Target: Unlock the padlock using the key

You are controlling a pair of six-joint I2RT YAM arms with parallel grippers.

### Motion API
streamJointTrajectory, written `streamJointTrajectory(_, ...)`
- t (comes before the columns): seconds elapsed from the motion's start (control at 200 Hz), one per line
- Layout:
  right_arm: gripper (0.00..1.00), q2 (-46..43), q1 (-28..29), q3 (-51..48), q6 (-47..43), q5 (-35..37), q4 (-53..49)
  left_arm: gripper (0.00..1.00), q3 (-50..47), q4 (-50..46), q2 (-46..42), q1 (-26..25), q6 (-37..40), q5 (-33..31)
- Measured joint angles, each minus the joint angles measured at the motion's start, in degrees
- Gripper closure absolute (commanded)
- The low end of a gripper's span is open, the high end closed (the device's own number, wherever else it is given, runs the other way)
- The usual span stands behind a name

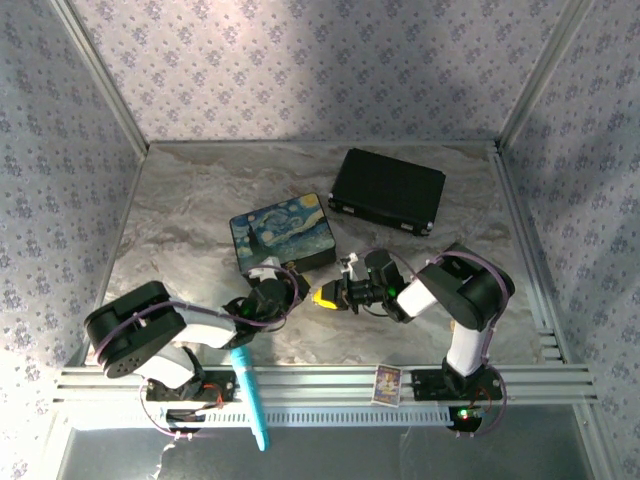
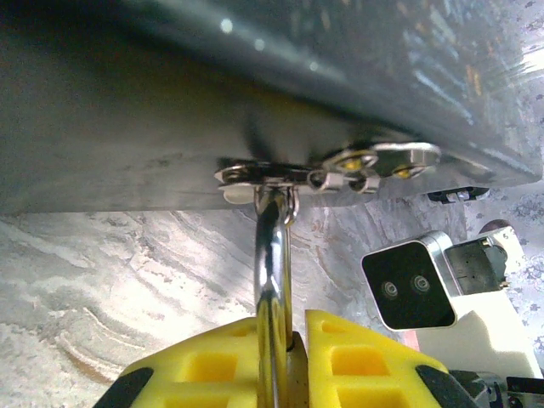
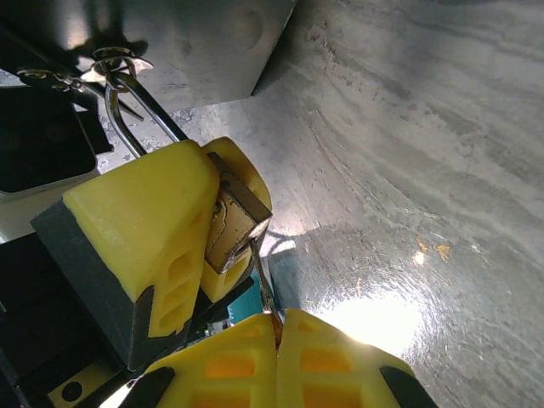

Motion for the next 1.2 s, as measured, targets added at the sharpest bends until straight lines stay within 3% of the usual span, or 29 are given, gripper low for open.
streamJointTrajectory(0.655,1.00,5.9,-0.9,-0.4,8.3,-1.4,14.6,1.00,0.2,-3.2,-3.5,-0.1,-3.2,-2.7)
streamJointTrajectory(1.204,1.00,6.4,-0.9,-0.6,8.8,-0.6,16.9,1.00,0.6,-4.4,-4.4,0.0,-6.3,-3.7)
